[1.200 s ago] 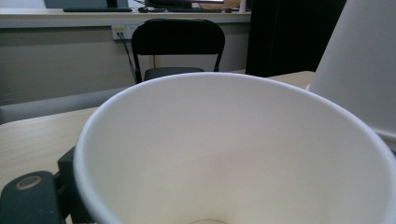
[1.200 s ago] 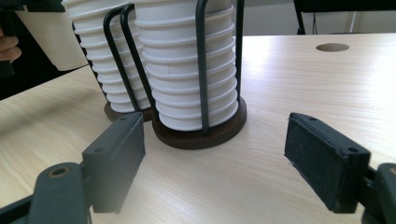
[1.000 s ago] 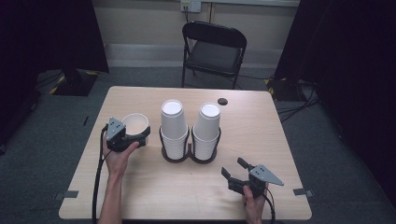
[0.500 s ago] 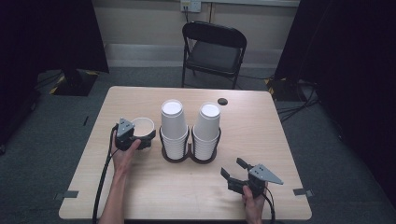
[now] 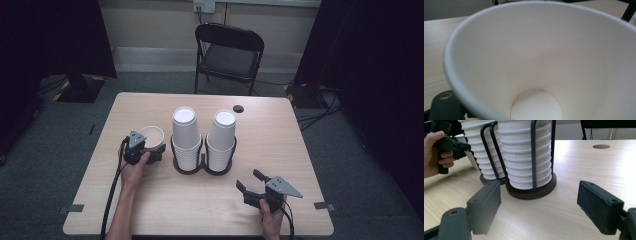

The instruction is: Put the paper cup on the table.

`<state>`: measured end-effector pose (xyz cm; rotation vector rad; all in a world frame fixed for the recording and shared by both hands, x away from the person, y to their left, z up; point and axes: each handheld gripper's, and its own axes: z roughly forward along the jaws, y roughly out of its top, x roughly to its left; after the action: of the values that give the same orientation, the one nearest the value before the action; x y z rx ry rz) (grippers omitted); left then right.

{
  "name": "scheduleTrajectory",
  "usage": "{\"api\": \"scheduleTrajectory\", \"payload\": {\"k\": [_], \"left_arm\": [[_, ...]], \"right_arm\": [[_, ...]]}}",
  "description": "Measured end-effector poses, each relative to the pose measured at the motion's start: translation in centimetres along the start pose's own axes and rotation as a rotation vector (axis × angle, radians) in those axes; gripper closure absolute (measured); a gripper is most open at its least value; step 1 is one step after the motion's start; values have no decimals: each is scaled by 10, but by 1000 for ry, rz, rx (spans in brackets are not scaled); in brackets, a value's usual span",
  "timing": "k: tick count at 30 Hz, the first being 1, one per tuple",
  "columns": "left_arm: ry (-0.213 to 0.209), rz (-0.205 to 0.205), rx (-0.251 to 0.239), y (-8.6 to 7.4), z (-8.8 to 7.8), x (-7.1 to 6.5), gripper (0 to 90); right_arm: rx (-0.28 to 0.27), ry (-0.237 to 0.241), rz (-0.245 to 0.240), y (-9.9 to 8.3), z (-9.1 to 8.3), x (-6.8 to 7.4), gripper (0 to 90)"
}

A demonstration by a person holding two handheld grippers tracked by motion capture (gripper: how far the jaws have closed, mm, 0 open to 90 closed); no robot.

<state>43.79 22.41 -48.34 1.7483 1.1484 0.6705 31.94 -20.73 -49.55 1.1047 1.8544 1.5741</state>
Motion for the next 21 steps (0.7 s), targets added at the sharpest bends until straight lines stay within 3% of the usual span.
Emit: {"api": "scheduleTrajectory", "payload": {"k": [10, 16, 19, 21], "left_arm": [[23, 29, 83, -7, 1, -4, 154], [31, 24, 79, -14, -1, -4, 156], [18, -6, 64, -14, -4, -6, 155], [33, 15, 74, -13, -6, -8, 154]], "right_arm": [[5, -5, 12, 0, 1, -1, 191], [6, -1, 12, 0, 1, -1, 191], [8, -1, 13, 0, 1, 0, 191], [9, 0, 13, 0, 1, -1, 191]]}}
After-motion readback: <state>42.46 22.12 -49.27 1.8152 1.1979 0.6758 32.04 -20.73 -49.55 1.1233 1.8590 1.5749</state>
